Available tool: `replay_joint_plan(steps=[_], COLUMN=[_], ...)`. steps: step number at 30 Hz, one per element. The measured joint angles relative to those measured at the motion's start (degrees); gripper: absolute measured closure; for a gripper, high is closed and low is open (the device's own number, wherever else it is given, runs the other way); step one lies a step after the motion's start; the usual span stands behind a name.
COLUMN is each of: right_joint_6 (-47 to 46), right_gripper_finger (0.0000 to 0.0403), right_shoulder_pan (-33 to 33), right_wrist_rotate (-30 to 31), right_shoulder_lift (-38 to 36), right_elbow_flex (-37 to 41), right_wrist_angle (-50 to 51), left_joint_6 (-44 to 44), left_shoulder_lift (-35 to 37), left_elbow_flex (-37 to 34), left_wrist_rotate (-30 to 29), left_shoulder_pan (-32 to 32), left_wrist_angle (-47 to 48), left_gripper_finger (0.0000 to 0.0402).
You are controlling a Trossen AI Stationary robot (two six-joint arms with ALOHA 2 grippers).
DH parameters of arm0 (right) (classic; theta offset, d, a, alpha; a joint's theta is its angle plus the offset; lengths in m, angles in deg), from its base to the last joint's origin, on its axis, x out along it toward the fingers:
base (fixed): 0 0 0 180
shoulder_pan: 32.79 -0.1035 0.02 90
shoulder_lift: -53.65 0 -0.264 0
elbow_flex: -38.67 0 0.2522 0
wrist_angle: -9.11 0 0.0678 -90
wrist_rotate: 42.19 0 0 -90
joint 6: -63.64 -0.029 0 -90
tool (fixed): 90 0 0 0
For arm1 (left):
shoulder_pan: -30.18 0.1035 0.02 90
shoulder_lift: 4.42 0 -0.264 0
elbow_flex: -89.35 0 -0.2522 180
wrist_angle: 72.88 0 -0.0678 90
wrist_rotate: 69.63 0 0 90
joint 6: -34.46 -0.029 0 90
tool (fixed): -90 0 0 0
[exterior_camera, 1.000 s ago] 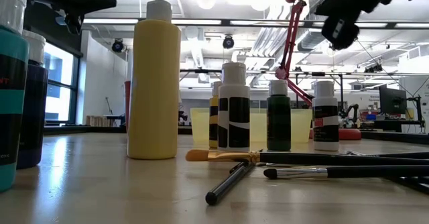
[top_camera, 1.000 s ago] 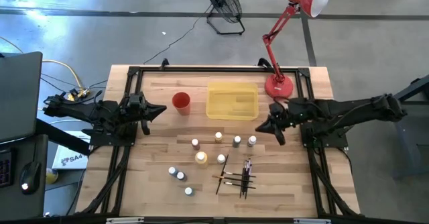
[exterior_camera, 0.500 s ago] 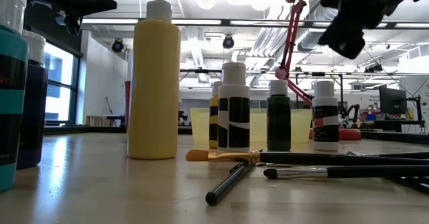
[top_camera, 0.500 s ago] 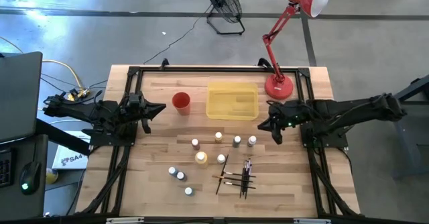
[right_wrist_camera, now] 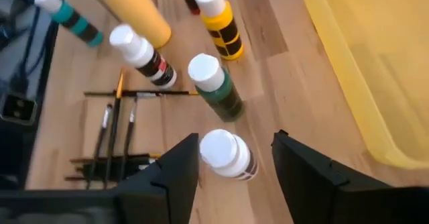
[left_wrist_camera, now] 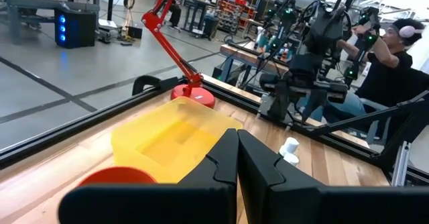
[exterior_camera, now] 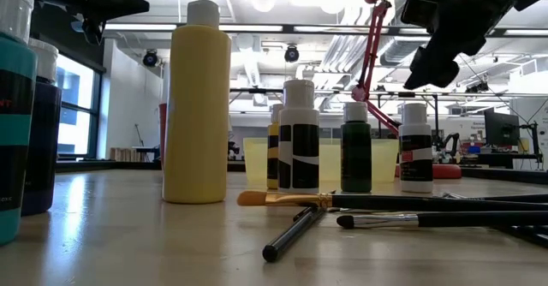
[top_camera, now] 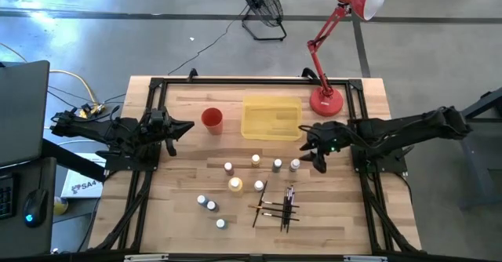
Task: Pick & Place Paint Supplies
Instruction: Put the white paint bottle into the yellow bin
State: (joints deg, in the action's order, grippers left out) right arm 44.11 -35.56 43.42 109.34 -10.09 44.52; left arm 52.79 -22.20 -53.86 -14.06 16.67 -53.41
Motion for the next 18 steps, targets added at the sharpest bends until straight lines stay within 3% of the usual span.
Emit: replay_joint_plan(steps=[6, 10, 18], right_joint_6=[10.6, 12.0, 11.7], right_gripper_finger=[0.0224, 0.0219, 0.0217], right_shoulder_pan=[-2.5, -3.5, -3.8], right_wrist_rotate=[2.1, 4.5, 1.8], right_shoulder_lift=[2.0, 4.2, 7.8], right_elbow_flex=[0.0, 0.0, 0.0], right_wrist_angle=[0.0, -0.1, -2.2], left_joint_6=[0.0, 0.0, 0.0], left_shoulder_lift=[0.0, 0.0, 0.0], left_elbow_flex=[0.0, 0.0, 0.0], left_wrist_rotate=[-0.2, -0.2, -0.2], left_shoulder_pan=[0.0, 0.0, 0.0], left_wrist_angle=[0.2, 0.5, 0.5], left_gripper_finger=[0.0402, 0.0402, 0.0402])
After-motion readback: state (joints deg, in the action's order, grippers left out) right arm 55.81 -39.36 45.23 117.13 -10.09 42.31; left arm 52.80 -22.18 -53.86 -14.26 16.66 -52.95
